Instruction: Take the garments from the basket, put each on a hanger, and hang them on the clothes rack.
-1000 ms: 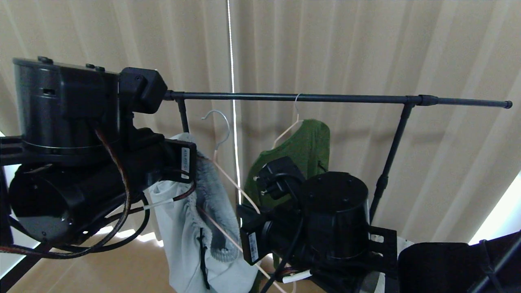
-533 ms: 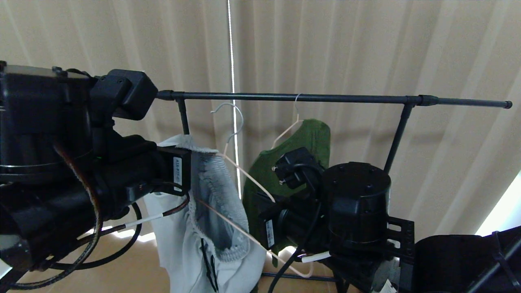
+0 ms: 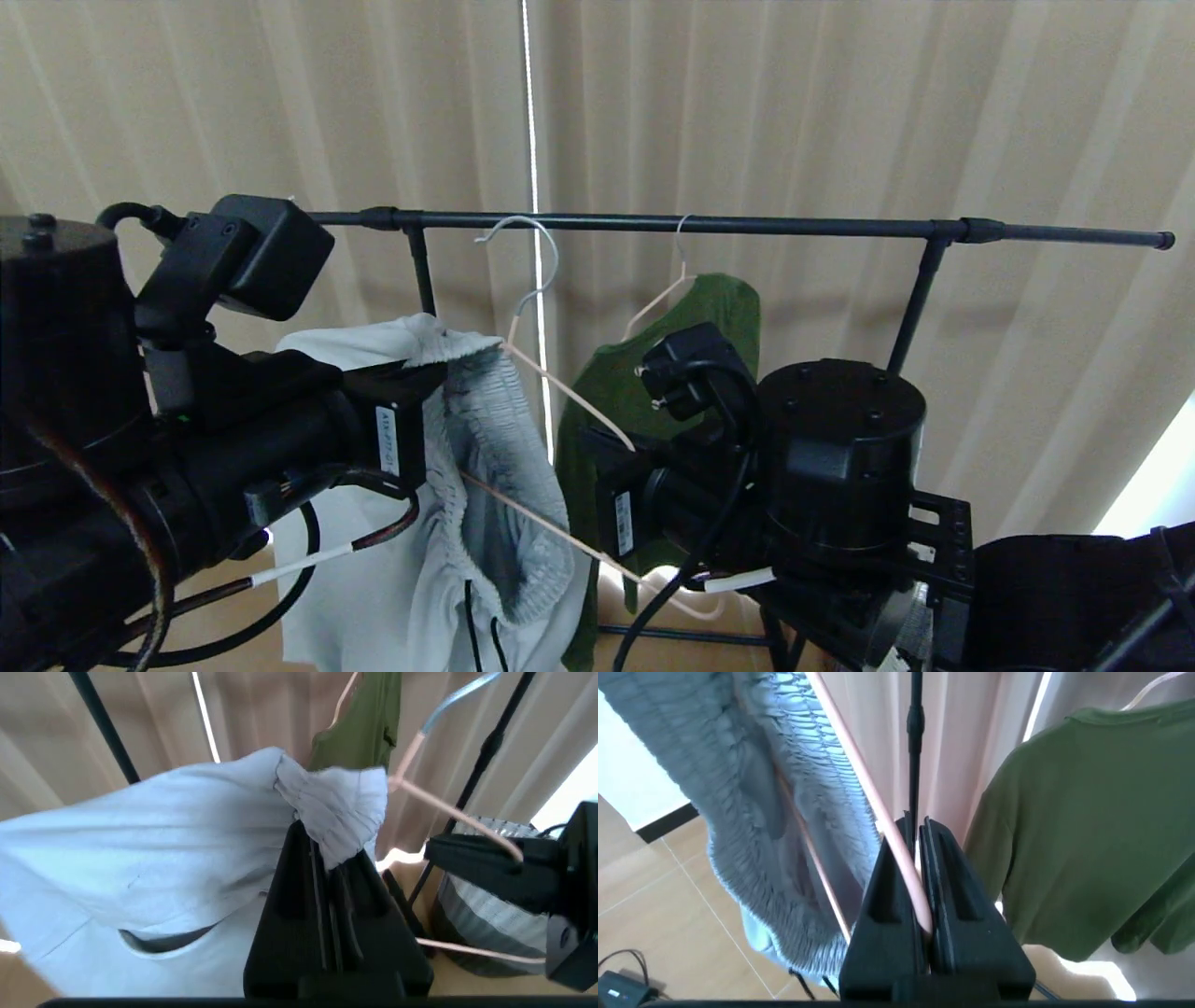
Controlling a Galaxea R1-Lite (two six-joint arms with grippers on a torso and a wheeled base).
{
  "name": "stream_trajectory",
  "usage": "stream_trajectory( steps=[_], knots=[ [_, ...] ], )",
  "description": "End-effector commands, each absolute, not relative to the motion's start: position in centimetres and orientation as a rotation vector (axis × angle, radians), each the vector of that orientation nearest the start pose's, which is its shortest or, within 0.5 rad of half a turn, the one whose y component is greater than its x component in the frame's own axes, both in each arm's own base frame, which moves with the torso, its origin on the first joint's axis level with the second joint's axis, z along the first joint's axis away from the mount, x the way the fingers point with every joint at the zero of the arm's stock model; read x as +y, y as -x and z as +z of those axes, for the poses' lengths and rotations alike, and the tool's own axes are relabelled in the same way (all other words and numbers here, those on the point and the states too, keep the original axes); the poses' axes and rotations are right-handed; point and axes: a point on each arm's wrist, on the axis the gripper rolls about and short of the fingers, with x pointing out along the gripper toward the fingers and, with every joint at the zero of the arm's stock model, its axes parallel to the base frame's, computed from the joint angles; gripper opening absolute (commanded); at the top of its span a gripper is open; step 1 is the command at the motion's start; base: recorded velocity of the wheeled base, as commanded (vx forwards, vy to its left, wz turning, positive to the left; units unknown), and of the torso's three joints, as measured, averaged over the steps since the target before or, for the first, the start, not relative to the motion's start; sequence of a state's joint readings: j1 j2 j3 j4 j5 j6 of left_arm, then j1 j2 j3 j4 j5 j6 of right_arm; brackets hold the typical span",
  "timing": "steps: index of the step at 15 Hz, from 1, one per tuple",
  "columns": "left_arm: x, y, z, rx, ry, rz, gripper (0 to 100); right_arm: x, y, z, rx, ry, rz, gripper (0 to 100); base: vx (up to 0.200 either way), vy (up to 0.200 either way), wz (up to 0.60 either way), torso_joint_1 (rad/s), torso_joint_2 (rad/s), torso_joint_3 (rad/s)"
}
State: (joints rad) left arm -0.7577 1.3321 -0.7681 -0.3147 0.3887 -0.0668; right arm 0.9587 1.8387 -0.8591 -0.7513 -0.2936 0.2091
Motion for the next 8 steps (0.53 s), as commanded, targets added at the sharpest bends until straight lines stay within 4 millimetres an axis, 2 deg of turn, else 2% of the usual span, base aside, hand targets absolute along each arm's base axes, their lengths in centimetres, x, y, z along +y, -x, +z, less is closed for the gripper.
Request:
stream_trajectory(
  steps=[1, 6, 8],
  knots=[
    [-13.9, -16.0, 23.5, 0.227, -0.074, -0.359, 100, 27.2, -19.8, 16.7, 0.247, -0.073, 0.640, 0, 0.000, 0.000, 0.00, 0.000, 0.00, 0.000],
    [-13.6, -15.6, 23.6, 0.216, -0.085, -0.362, 100, 27.1, -19.7, 17.7, 0.218, -0.092, 0.646, 0, 0.000, 0.000, 0.00, 0.000, 0.00, 0.000],
    [-12.9, -14.9, 23.3, 0.214, -0.083, -0.381, 100, 26.7, -19.6, 18.4, 0.183, -0.094, 0.647, 0, 0.000, 0.000, 0.00, 0.000, 0.00, 0.000]
  ],
)
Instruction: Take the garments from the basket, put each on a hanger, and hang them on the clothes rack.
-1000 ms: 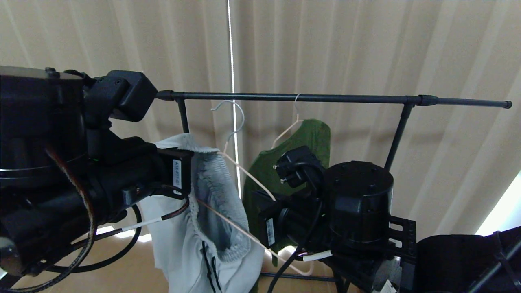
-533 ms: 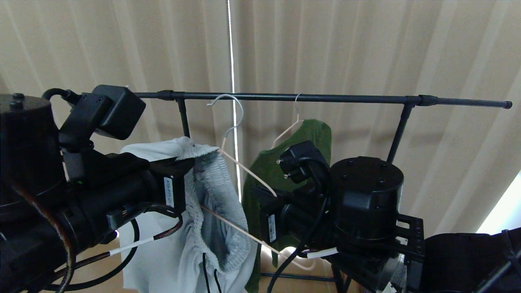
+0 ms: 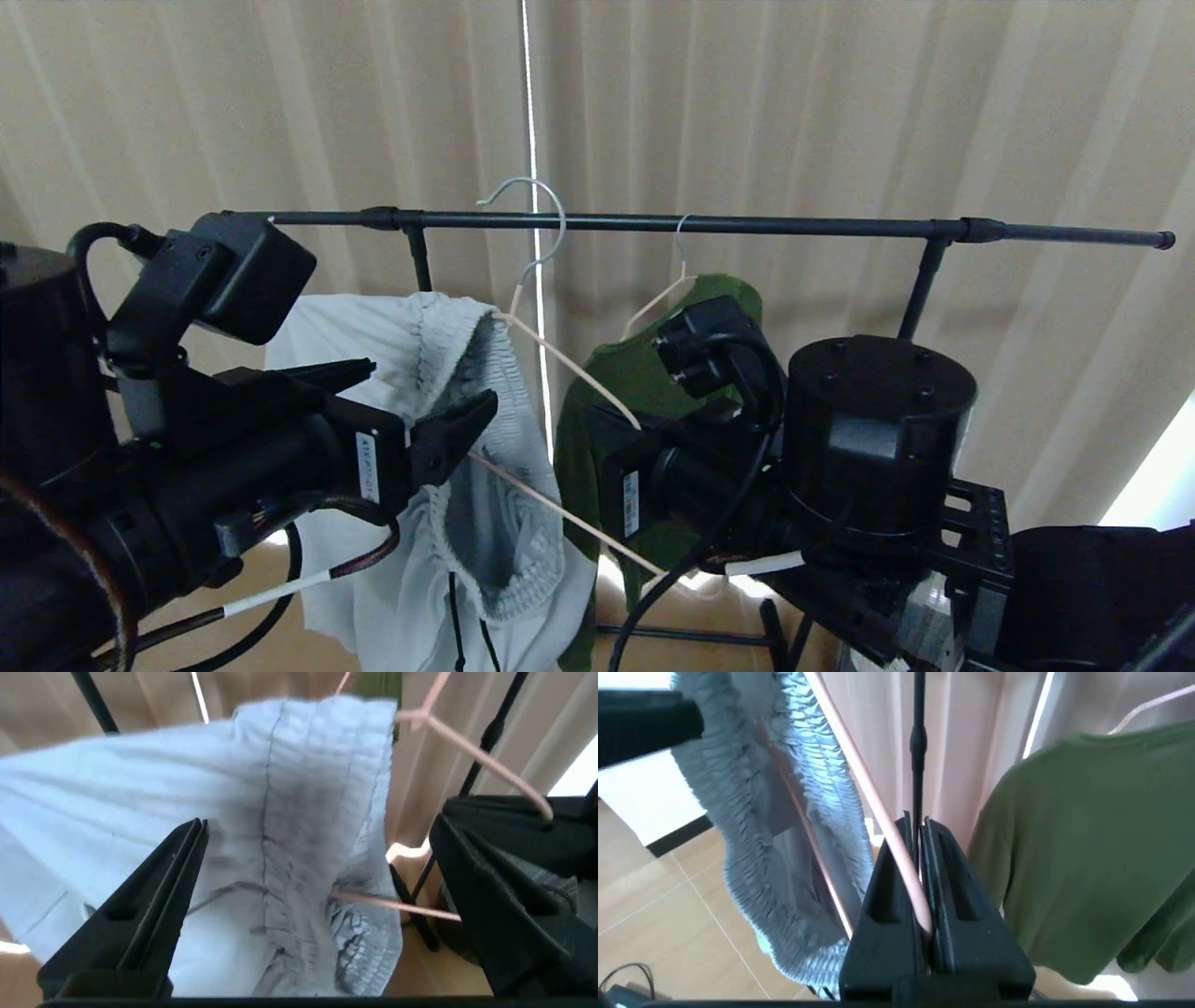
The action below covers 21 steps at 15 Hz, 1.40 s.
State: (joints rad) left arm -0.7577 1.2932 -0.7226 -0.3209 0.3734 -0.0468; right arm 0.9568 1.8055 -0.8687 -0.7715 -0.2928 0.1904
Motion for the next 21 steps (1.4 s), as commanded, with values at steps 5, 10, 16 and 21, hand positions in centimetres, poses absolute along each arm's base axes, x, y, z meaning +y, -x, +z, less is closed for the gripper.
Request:
stream_trajectory(
  steps=[5, 10, 16, 21],
  knots=[
    [-11.6, -13.5, 23.6, 0.182, -0.070, -0.388, 100, 24.3, -20.8, 19.3, 0.157, -0.092, 0.579, 0, 0.000, 0.000, 0.00, 0.000, 0.00, 0.000],
    [-9.4, -12.9, 22.2, 0.177, -0.223, -0.350, 100, 21.7, -20.9, 18.8, 0.177, -0.059, 0.522, 0, 0.000, 0.000, 0.00, 0.000, 0.00, 0.000],
    [-8.2, -13.2, 23.5, 0.063, -0.329, -0.293, 100, 18.3, -19.7, 17.3, 0.225, 0.027, 0.514, 0, 0.000, 0.000, 0.00, 0.000, 0.00, 0.000],
    [-8.5, -15.4, 23.8, 0.044, -0.416, -0.323, 100, 17.2, -18.8, 17.1, 0.254, 0.040, 0.526, 0, 0.000, 0.000, 0.00, 0.000, 0.00, 0.000]
  ],
)
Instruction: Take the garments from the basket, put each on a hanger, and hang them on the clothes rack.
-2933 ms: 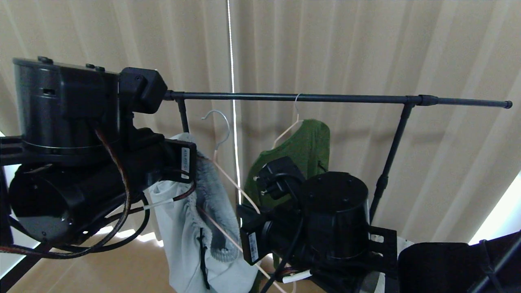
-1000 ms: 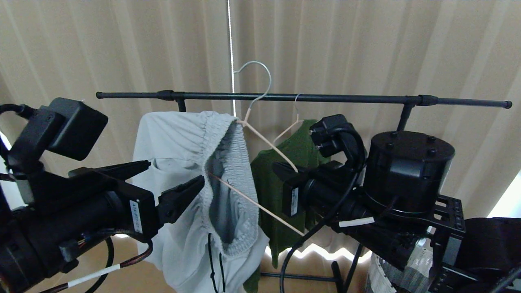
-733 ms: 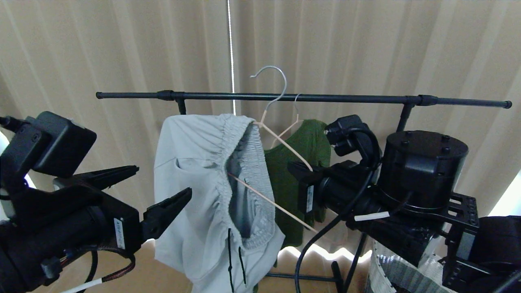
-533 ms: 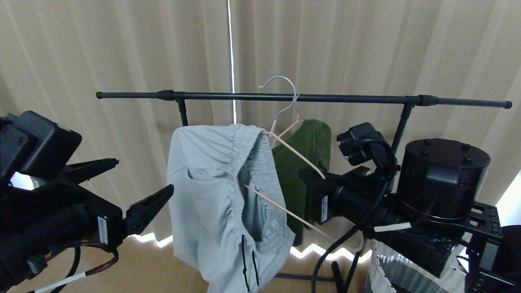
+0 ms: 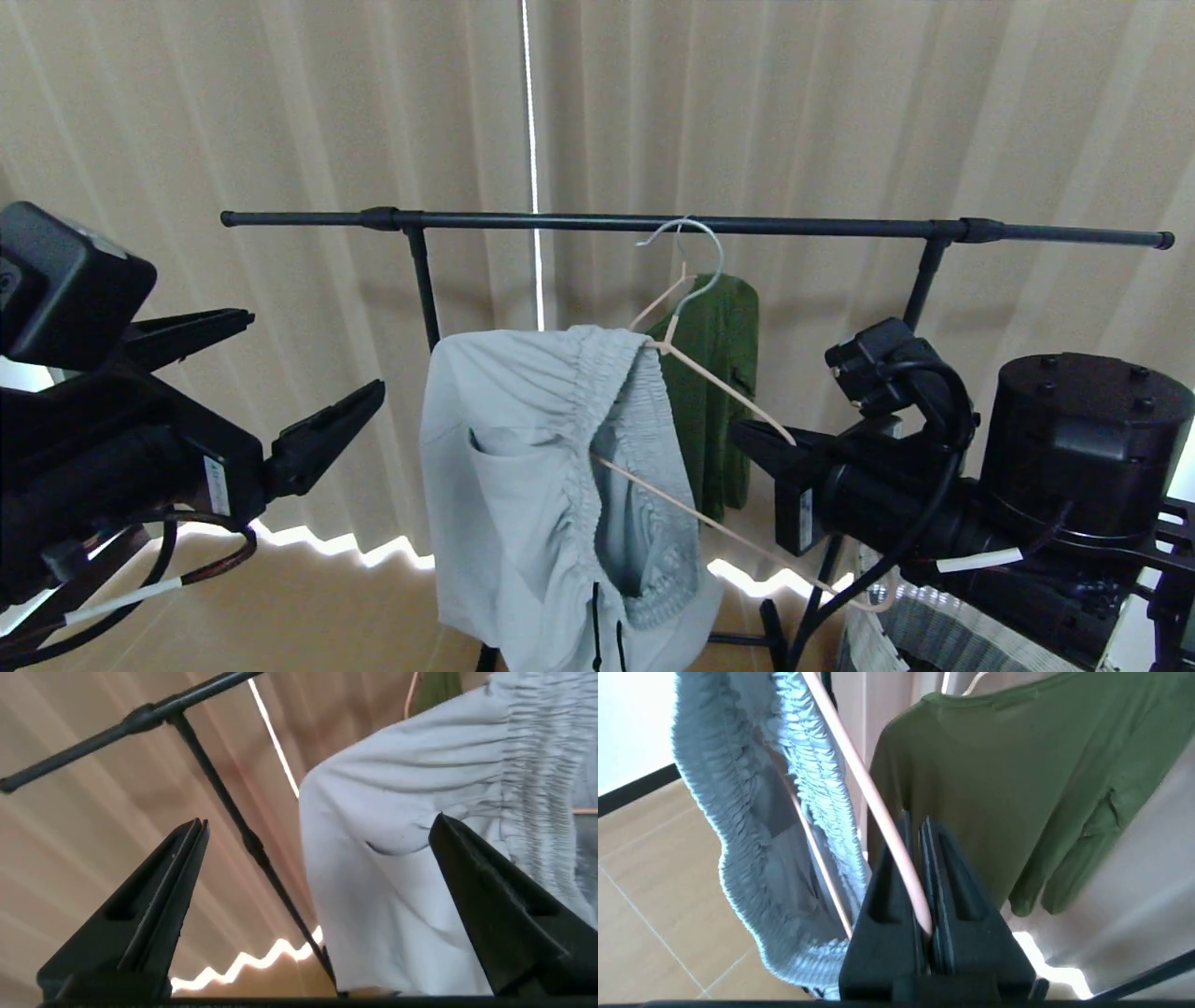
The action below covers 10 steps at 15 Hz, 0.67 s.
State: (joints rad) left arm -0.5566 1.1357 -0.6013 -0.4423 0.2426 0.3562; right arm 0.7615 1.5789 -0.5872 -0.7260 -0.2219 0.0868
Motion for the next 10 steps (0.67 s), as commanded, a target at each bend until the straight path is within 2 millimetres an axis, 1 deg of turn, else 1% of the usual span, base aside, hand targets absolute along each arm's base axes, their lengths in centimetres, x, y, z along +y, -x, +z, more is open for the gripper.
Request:
stream_trajectory(
  steps=[1, 2, 5, 6, 7, 8, 10],
  knots=[
    [-8.5, -15.4, 23.8, 0.044, -0.416, -0.323, 100, 17.2, -18.8, 17.1, 0.254, 0.040, 0.526, 0, 0.000, 0.000, 0.00, 0.000, 0.00, 0.000],
    [-8.8, -16.2, 24.0, 0.037, -0.479, -0.335, 100, 16.9, -18.4, 17.3, 0.271, 0.043, 0.560, 0, 0.000, 0.000, 0.00, 0.000, 0.00, 0.000],
    [-9.4, -17.1, 24.0, 0.007, -0.616, -0.412, 100, 17.1, -18.4, 17.2, 0.280, 0.040, 0.623, 0, 0.000, 0.000, 0.00, 0.000, 0.00, 0.000],
    [-10.0, -18.4, 23.8, -0.002, -0.695, -0.456, 100, 17.3, -18.5, 16.9, 0.286, 0.071, 0.642, 0, 0.000, 0.000, 0.00, 0.000, 0.00, 0.000],
    [-10.4, -19.0, 23.7, -0.006, -0.734, -0.475, 100, 17.3, -18.5, 16.8, 0.281, 0.089, 0.650, 0, 0.000, 0.000, 0.00, 0.000, 0.00, 0.000],
    [-10.7, -19.3, 23.6, -0.011, -0.761, -0.496, 100, 17.4, -18.5, 16.9, 0.275, 0.098, 0.653, 0, 0.000, 0.000, 0.00, 0.000, 0.00, 0.000],
    [-11.3, -19.2, 23.4, -0.034, -0.765, -0.582, 100, 17.6, -18.6, 16.9, 0.271, 0.109, 0.659, 0, 0.000, 0.000, 0.00, 0.000, 0.00, 0.000]
  ],
)
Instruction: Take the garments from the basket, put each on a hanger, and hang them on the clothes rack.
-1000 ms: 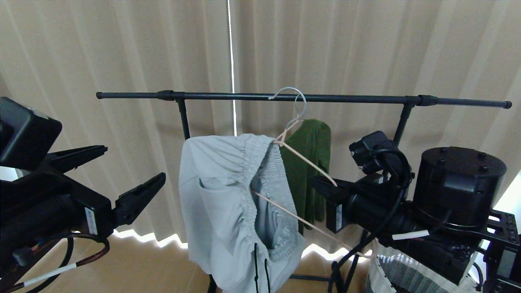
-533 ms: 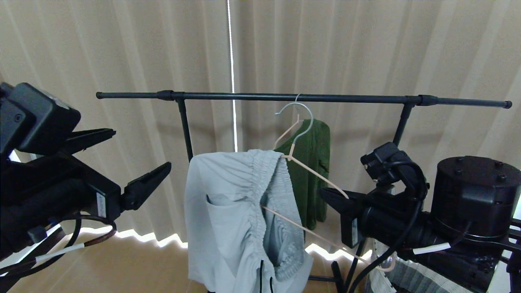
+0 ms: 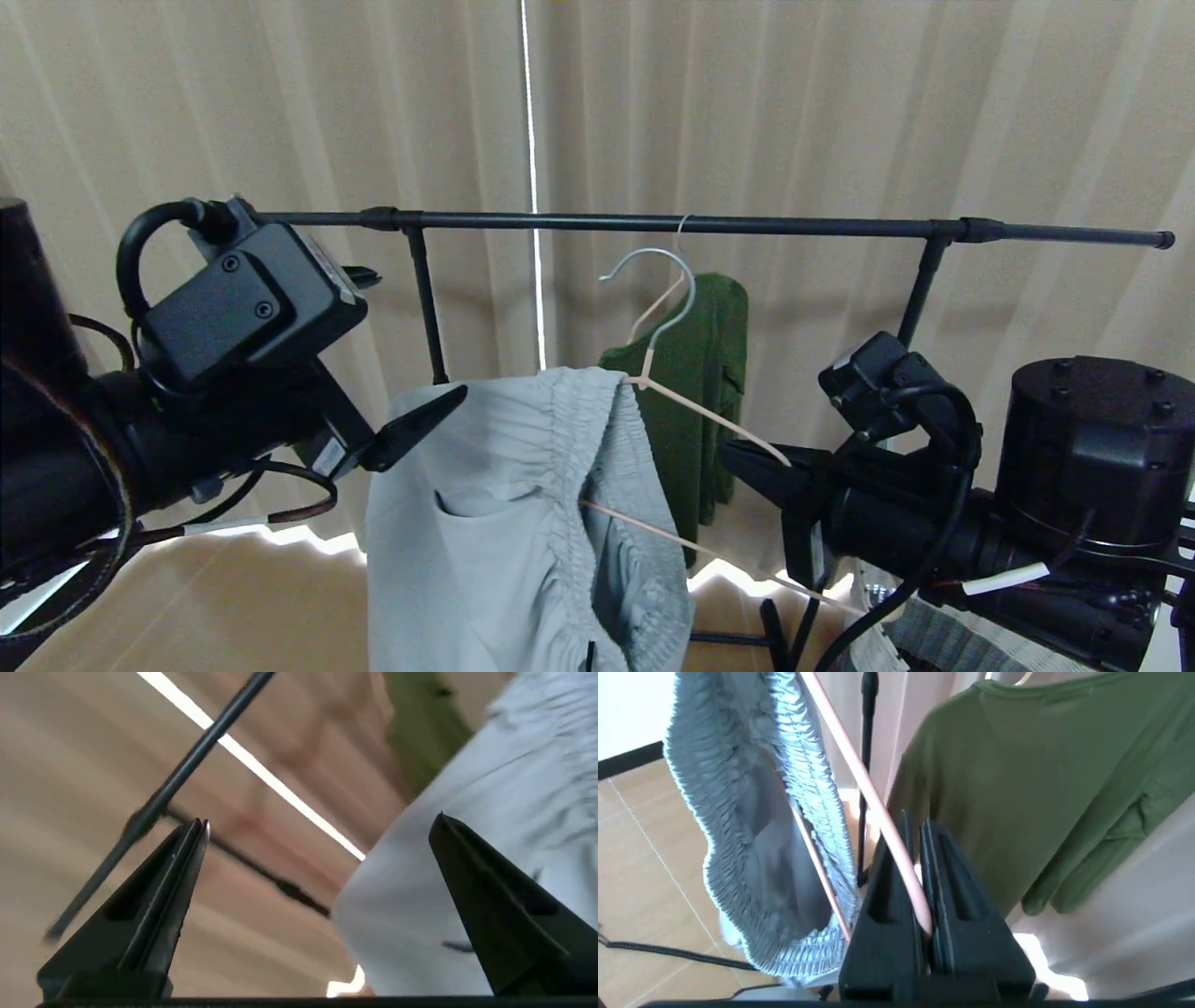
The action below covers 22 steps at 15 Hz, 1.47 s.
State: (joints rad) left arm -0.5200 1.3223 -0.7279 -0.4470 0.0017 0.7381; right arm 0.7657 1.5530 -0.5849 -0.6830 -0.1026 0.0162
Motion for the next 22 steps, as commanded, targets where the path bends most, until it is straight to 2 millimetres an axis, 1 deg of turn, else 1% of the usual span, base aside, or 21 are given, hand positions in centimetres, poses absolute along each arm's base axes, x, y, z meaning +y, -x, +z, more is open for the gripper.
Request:
stream_trajectory(
  steps=[1, 2, 5, 10, 12, 16, 17, 22],
  knots=[
    [-11.4, -19.0, 23.3, -0.038, -0.764, -0.598, 100, 17.7, -18.6, 16.8, 0.275, 0.109, 0.659, 0, 0.000, 0.000, 0.00, 0.000, 0.00, 0.000],
    [-11.3, -18.9, 23.1, -0.042, -0.761, -0.626, 100, 18.0, -18.9, 16.5, 0.278, 0.109, 0.666, 0, 0.000, 0.000, 0.00, 0.000, 0.00, 0.000],
    [-11.1, -18.4, 22.6, -0.037, -0.756, -0.663, 100, 18.3, -18.7, 17.0, 0.258, 0.096, 0.717, 0, 0.000, 0.000, 0.00, 0.000, 0.00, 0.000],
    [-11.4, -19.5, 22.4, -0.015, -0.755, -0.652, 100, 19.4, -17.6, 17.5, 0.200, 0.070, 0.825, 0, 0.000, 0.000, 0.00, 0.000, 0.00, 0.000],
    [-11.5, -19.6, 22.6, -0.022, -0.755, -0.651, 100, 19.8, -17.1, 17.5, 0.200, 0.069, 0.871, 0, 0.000, 0.000, 0.00, 0.000, 0.00, 0.000],
    [-11.5, -19.6, 22.6, -0.020, -0.755, -0.648, 100, 19.9, -16.9, 17.5, 0.192, 0.087, 0.891, 0, 0.000, 0.000, 0.00, 0.000, 0.00, 0.000],
    [-11.5, -19.7, 22.6, -0.018, -0.756, -0.647, 0, 20.0, -16.8, 17.5, 0.193, 0.086, 0.908, 0, 0.000, 0.000, 0.00, 0.000, 0.00, 0.000],
    [-11.2, -19.8, 22.5, -0.011, -0.754, -0.638, 0, 19.9, -16.8, 17.6, 0.191, 0.086, 0.917, 0, 0.000, 0.000, 0.00, 0.000, 0.00, 0.000]
  ],
)
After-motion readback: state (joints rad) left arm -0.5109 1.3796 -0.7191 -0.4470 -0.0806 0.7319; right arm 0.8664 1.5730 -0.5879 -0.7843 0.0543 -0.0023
